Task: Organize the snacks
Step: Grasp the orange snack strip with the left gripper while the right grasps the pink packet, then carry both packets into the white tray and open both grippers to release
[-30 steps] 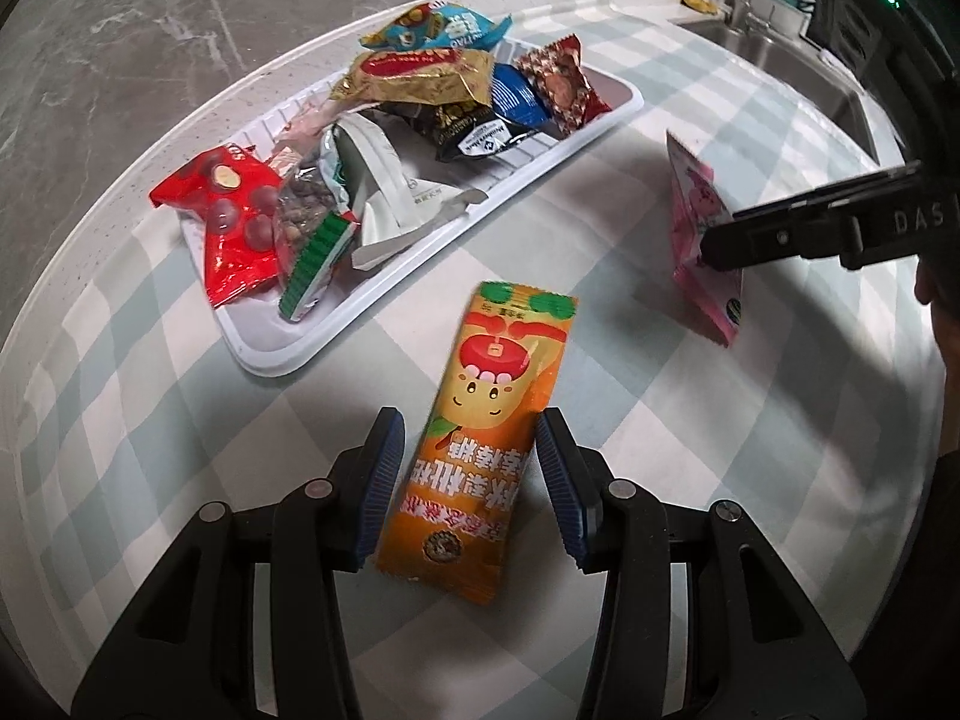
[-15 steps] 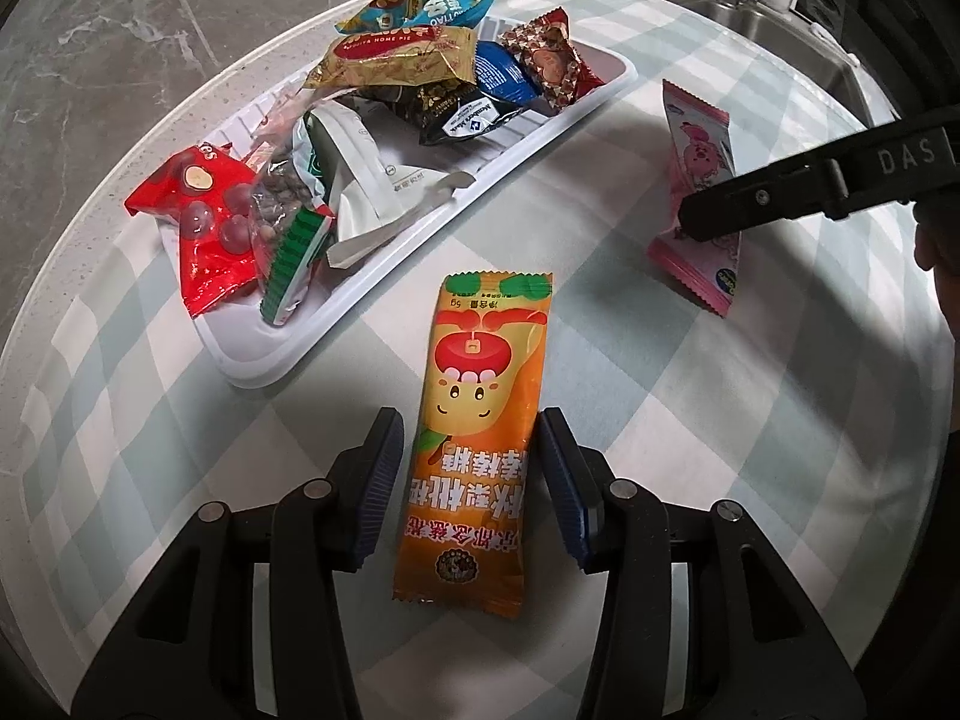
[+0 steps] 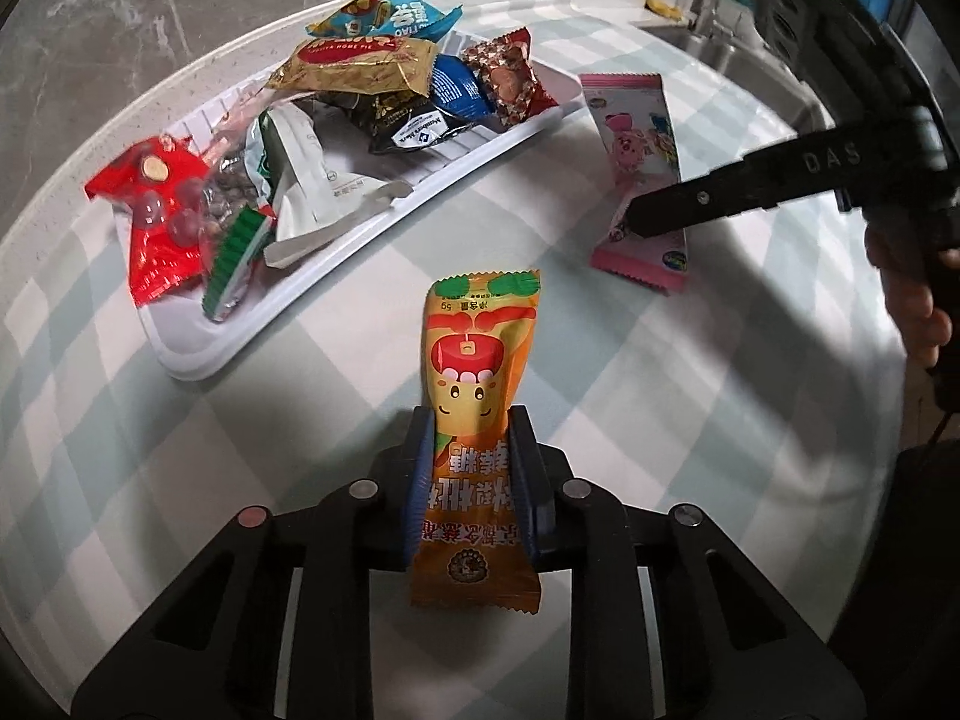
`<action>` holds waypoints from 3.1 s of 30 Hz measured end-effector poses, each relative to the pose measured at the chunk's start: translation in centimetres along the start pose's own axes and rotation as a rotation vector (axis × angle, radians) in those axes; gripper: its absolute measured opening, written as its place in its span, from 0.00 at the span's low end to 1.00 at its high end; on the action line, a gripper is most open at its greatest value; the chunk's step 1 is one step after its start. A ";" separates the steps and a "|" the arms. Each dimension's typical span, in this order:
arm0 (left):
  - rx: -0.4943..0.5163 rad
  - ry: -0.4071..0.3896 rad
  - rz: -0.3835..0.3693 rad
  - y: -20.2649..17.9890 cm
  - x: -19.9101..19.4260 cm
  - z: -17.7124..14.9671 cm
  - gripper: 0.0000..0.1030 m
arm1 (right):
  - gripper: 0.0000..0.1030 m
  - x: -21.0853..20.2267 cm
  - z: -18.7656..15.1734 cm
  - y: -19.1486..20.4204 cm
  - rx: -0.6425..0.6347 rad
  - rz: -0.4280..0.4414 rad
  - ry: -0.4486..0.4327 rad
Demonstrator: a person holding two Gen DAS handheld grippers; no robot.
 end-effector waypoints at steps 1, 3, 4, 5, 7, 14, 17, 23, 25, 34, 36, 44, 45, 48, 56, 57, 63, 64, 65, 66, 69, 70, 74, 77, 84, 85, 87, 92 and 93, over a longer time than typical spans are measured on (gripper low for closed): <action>-0.012 -0.005 -0.014 -0.1 -0.1 0.0 0.20 | 0.25 -0.3 -0.1 -0.1 0.000 0.010 -0.002; -0.035 -0.008 -0.037 -0.4 -0.4 -0.1 0.20 | 0.25 -1.2 -0.3 -0.5 -0.006 0.018 -0.013; -0.041 -0.014 -0.044 -0.5 -0.6 -0.1 0.20 | 0.25 -1.4 -0.4 -0.4 -0.005 0.022 -0.016; -0.048 -0.019 -0.048 -0.6 -0.8 -0.1 0.20 | 0.25 -1.8 -0.6 -0.6 -0.003 0.026 -0.019; -0.054 -0.026 -0.066 -0.8 -1.4 -0.3 0.20 | 0.25 -2.4 -0.8 -0.8 -0.004 0.031 -0.026; -0.102 -0.076 -0.103 -1.1 -3.8 0.0 0.20 | 0.25 -3.9 -1.1 0.3 -0.042 0.052 -0.041; -0.132 -0.104 -0.126 -1.0 -5.0 0.7 0.20 | 0.25 -4.3 -0.8 1.2 -0.064 0.060 -0.051; -0.179 -0.174 -0.135 0.2 -7.7 2.7 0.20 | 0.25 -4.7 0.8 3.7 -0.121 0.075 -0.066; -0.201 -0.193 -0.130 1.0 -8.5 3.3 0.20 | 0.25 -4.7 1.4 4.6 -0.146 0.077 -0.070; -0.326 -0.256 -0.116 5.3 -9.8 6.0 0.20 | 0.25 -4.5 4.7 8.5 -0.267 0.066 -0.095; -0.356 -0.270 -0.120 6.4 -10.0 6.6 0.20 | 0.25 -4.3 5.4 9.3 -0.290 0.064 -0.095; -0.420 -0.298 -0.101 9.4 -10.0 8.7 0.20 | 0.25 -2.4 7.1 11.6 -0.379 0.038 -0.076; -0.426 -0.298 -0.100 9.8 -9.8 8.9 0.20 | 0.25 -2.1 7.2 11.8 -0.386 0.037 -0.072; -0.447 -0.297 -0.092 10.6 -9.3 9.4 0.20 | 0.25 -1.2 7.8 12.2 -0.418 0.023 -0.060; -0.484 -0.292 -0.071 12.5 -7.6 11.1 0.20 | 0.25 1.2 9.3 12.9 -0.472 -0.007 -0.025; -0.486 -0.292 -0.068 12.7 -7.4 11.4 0.20 | 0.25 1.6 9.5 13.0 -0.481 -0.011 -0.018; -0.503 -0.286 -0.060 13.5 -6.3 12.2 0.20 | 0.25 3.2 9.9 12.9 -0.498 -0.016 0.007; -0.505 -0.284 -0.059 13.6 -6.1 12.3 0.20 | 0.25 3.3 10.0 12.9 -0.499 -0.018 0.008; -0.505 -0.282 -0.056 13.7 -5.8 12.3 0.20 | 0.25 3.4 10.2 13.0 -0.502 -0.019 0.007; -0.505 -0.280 -0.052 13.7 -5.6 12.4 0.20 | 0.25 3.5 10.4 12.9 -0.504 -0.021 0.007; -0.509 -0.275 -0.046 14.1 -4.9 12.6 0.20 | 0.25 3.8 10.8 12.8 -0.506 -0.028 0.008; -0.509 -0.275 -0.044 14.1 -4.9 12.6 0.20 | 0.25 3.9 11.0 12.7 -0.505 -0.031 0.008; -0.520 -0.274 -0.028 14.3 -4.4 12.8 0.20 | 0.25 4.3 11.5 12.3 -0.494 -0.036 0.008; -0.520 -0.262 -0.012 14.3 -3.9 12.9 0.21 | 0.25 4.3 11.7 12.0 -0.492 -0.044 0.005; -0.519 -0.239 0.050 14.4 -3.4 12.8 0.39 | 0.28 4.3 11.7 11.4 -0.483 -0.065 -0.002; -0.518 -0.241 0.055 14.3 -3.5 12.8 0.45 | 0.28 4.2 11.6 11.3 -0.480 -0.064 -0.004; -0.512 -0.251 0.060 14.2 -3.7 13.0 0.48 | 0.29 4.0 11.4 11.2 -0.478 -0.062 -0.006; -0.481 -0.257 0.109 13.7 -4.7 13.0 0.51 | 0.32 3.7 11.0 11.7 -0.479 -0.058 -0.022; -0.475 -0.261 0.118 13.6 -5.0 12.9 0.51 | 0.32 3.4 10.9 11.7 -0.477 -0.056 -0.029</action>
Point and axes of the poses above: each gripper's, at about its wrist camera, not at the fingertips, and x roughly the way its jaws point, y to its left, z to its top, the point moved 10 cm from there along x, roughly the way its jaws point
